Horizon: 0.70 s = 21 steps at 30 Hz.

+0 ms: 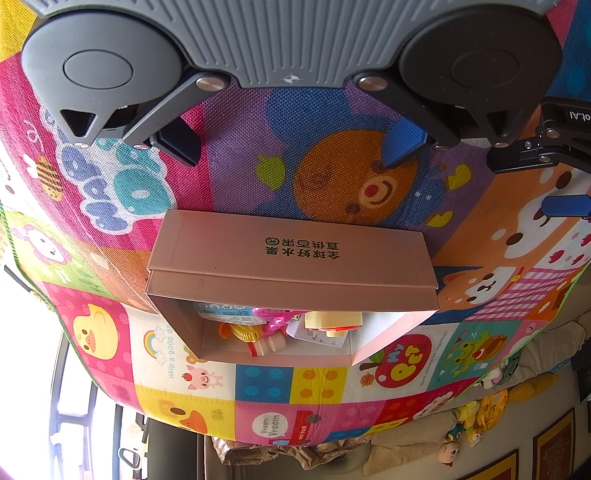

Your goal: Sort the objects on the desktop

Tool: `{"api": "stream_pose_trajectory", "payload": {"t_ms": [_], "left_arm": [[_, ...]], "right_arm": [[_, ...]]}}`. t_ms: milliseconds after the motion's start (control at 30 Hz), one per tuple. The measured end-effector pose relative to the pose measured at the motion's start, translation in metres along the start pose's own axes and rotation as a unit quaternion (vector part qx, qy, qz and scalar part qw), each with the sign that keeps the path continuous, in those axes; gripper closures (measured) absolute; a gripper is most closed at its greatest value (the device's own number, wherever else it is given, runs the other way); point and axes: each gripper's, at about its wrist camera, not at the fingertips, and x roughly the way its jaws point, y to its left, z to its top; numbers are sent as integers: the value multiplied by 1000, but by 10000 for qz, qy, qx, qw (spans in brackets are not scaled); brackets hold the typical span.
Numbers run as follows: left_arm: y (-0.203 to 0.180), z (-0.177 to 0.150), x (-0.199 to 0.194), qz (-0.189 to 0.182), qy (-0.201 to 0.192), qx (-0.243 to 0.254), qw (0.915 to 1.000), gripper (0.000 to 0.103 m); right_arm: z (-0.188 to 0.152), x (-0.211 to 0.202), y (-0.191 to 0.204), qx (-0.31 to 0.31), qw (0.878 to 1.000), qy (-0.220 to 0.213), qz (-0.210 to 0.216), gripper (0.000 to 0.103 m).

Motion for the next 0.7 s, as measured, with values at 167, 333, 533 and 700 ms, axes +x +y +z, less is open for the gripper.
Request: {"api": "stream_pose_trajectory", "payload": {"t_ms": [167,333,533,700], "left_arm": [[0,0,0,1,1,1,10000,0],[0,0,0,-1,18,22,10000,0],[0,1,0,-67,82,84,9999,0],[1,3,0,-120,177,75,9997,0]], "right_arm": [[0,0,0,0,10000,0,0,0],[0,0,-1,-1,10000,0,0,0],[0,0,0,1,10000,0,0,0],[0,0,0,2,10000,0,1,0]]}}
